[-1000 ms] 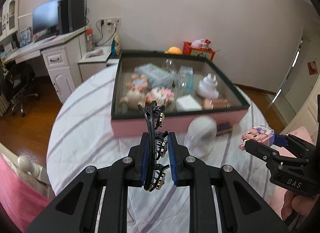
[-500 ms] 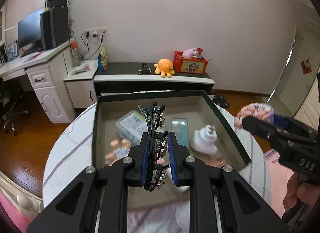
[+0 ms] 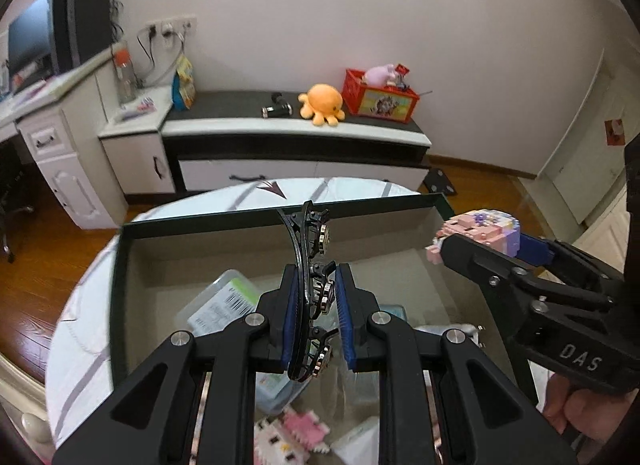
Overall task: Organize rigid objects
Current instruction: 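Carry the clip and block toy into the box and open both grippers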
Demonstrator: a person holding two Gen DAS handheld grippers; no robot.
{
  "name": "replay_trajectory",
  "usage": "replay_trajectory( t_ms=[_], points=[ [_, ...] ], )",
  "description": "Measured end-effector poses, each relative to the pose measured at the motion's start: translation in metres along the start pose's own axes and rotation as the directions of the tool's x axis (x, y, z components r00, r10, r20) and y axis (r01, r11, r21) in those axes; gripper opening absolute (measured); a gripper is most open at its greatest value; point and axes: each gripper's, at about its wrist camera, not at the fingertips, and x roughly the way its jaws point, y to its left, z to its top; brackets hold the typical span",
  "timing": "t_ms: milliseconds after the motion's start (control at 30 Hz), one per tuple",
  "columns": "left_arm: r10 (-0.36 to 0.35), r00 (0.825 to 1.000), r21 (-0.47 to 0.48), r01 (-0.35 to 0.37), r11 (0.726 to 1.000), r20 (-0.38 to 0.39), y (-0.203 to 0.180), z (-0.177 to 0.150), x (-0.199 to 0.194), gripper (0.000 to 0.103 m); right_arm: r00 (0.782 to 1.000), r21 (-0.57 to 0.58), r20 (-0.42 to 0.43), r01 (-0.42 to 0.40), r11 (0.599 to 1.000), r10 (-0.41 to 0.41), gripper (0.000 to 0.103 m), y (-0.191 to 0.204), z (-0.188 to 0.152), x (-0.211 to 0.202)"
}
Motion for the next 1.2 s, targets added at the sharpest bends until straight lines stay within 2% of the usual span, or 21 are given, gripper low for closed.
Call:
replay_trajectory(
  t_ms=[167,267,333,367,400,433,500,600,700,800,1200],
  points=[
    [-0.045,0.998,0.017,0.046,0.999,-0.046,-0.009,0.006,0.017,0.018,0.999,0.011,-0.035,0.004,1.0,-0.003,0.063,-0.001,0.001,0.016],
    [-0.022,0.998,0.034,0.024,0.999,-0.051,-0.01,0.008,0.019,0.026,0.998,0.022,-0.056,0.008,1.0,-0.007,0.064,-0.004,0.001,0.022],
    [0.003,0.998,0.023,-0.002,1.0,-0.055,-0.005,0.007,0.016,0.044,0.997,0.036,-0.072,-0.001,0.999,0.004,0.068,-0.008,0.0,0.024],
    [0.028,0.998,0.016,-0.027,1.0,-0.053,-0.002,0.005,0.014,0.05,0.997,0.042,-0.073,0.006,0.999,-0.002,0.076,-0.01,0.0,0.023],
    [0.036,0.998,0.004,-0.036,0.999,-0.044,0.002,0.003,0.011,0.06,0.998,0.05,-0.068,-0.01,0.999,0.013,0.08,-0.012,-0.002,0.021],
    [0.04,0.999,-0.005,-0.04,0.999,-0.034,0.005,0.0,0.008,0.069,0.997,0.058,-0.068,-0.021,0.998,0.025,0.081,-0.013,-0.003,0.02],
    [0.056,0.998,-0.021,-0.057,0.998,-0.011,0.012,-0.005,-0.002,0.078,0.997,0.062,-0.064,-0.027,0.998,0.031,0.086,-0.012,-0.004,0.016],
    [0.073,0.997,-0.033,-0.072,0.997,0.03,0.016,-0.017,-0.022,0.101,0.998,0.068,-0.062,-0.022,0.997,0.026,0.091,-0.01,-0.008,0.01],
    [0.123,0.988,-0.008,-0.123,0.992,0.093,0.012,-0.028,-0.043,0.103,0.999,0.067,-0.054,0.011,0.998,-0.008,0.103,-0.005,-0.014,0.002],
    [0.185,0.974,0.007,-0.188,0.982,0.127,0.008,-0.04,-0.062,0.103,0.999,0.059,-0.033,-0.005,0.998,0.007,0.103,0.004,-0.02,-0.01],
    [0.25,0.944,-0.055,-0.244,0.968,0.216,0.005,-0.094,-0.142,0.103,0.996,0.021,0.085,0.024,0.999,-0.026,0.103,0.037,-0.055,-0.088]
  ],
)
